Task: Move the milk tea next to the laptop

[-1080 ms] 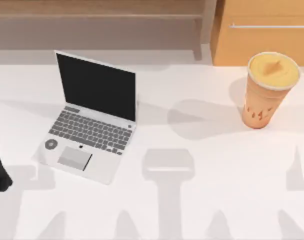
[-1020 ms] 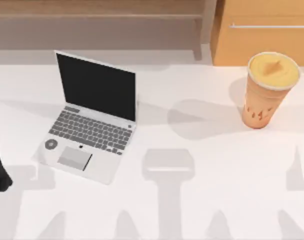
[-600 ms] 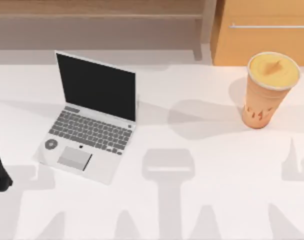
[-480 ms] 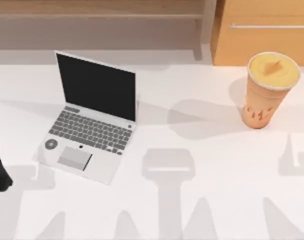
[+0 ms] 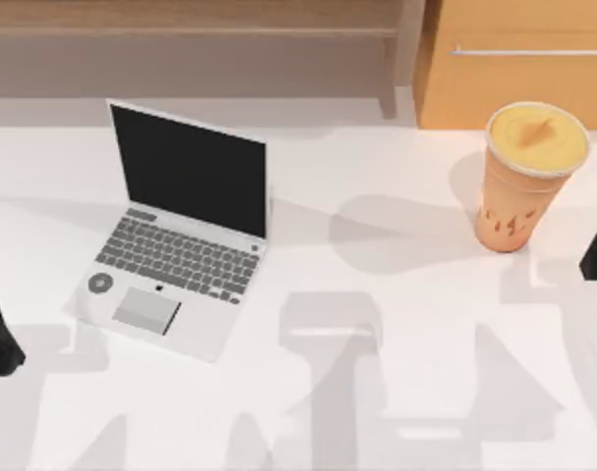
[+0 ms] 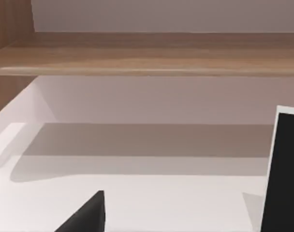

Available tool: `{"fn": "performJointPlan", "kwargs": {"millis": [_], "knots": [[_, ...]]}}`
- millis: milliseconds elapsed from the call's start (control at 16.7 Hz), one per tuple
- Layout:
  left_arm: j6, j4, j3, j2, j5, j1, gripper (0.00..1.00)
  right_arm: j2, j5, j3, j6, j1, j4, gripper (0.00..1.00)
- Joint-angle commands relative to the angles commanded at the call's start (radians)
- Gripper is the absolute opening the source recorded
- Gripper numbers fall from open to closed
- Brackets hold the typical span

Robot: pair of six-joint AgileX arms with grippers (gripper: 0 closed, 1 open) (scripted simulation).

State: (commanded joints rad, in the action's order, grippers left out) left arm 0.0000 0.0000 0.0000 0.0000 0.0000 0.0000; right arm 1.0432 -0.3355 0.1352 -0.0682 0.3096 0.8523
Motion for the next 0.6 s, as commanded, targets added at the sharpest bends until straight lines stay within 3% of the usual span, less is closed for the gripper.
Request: {"fn": "performJointPlan", "kwargs": {"millis": [600], "knots": [[0.000, 0.000, 0.000, 0.000, 0.000, 0.000, 1.00, 0.742, -0.231, 0.093, -0.003, 0.228, 0.601, 1.00]]}}
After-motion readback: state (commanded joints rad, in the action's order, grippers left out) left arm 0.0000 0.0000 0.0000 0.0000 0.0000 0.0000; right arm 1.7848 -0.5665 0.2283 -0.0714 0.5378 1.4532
